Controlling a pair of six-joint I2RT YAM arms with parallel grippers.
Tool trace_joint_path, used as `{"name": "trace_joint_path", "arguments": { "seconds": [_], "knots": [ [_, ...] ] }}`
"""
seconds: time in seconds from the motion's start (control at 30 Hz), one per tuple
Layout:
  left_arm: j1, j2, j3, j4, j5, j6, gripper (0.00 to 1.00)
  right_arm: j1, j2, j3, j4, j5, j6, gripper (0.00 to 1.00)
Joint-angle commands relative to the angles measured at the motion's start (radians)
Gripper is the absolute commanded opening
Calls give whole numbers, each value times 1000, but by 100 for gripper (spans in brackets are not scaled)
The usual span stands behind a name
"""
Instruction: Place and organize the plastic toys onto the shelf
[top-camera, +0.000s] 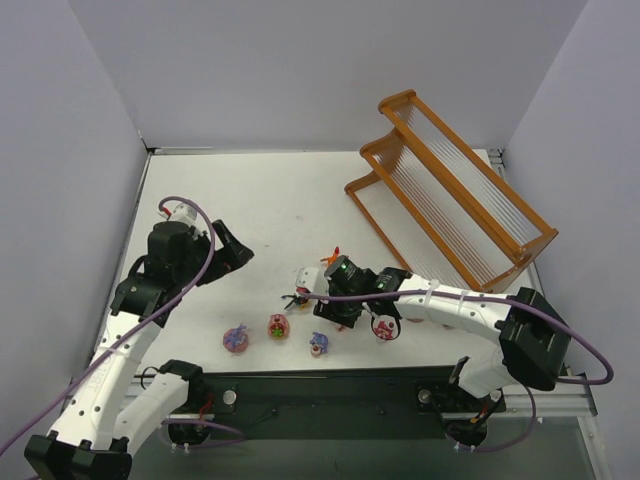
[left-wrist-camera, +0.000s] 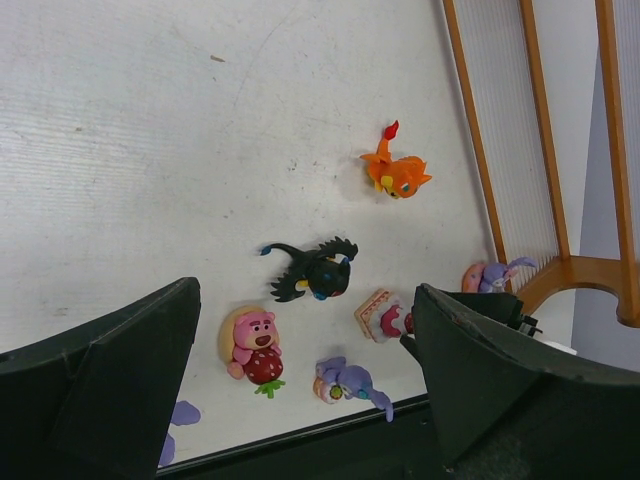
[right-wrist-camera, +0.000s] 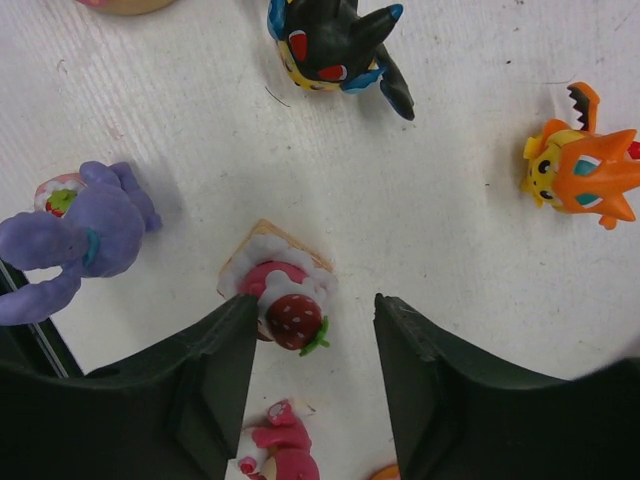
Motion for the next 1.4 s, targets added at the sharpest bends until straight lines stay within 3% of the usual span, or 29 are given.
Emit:
{"name": "trace_joint_path", "arguments": {
  "seconds": [0.0, 0.33, 0.4, 0.5, 0.53, 0.77, 1.03, 1.37],
  "knots": [
    [14, 5, 18, -11, 12, 17, 97, -10, 35, 20, 13, 8, -23, 47],
    [25, 15, 3, -19, 15, 26, 97, -19, 31, 46, -54, -15, 12, 44],
    [29, 20, 3, -20, 16, 24, 97, -30, 57, 74, -82, -16, 40, 37],
    [36, 28, 1, -22, 19, 26, 97, -35, 85, 108, -131, 5, 63, 16],
    [34, 28, 3, -22, 21, 26, 97, -35, 87, 108, -126, 19, 68, 0],
    [42, 46, 3, -14, 33, 20, 97, -44, 52, 118, -119, 65, 143, 0],
    [48, 60, 0, -2, 44, 15, 97, -160, -21, 178, -140, 97, 327, 0],
    [54, 98, 0, 29, 76, 11, 97, -285, -88, 431, -304, 233, 433, 0]
  ]
}}
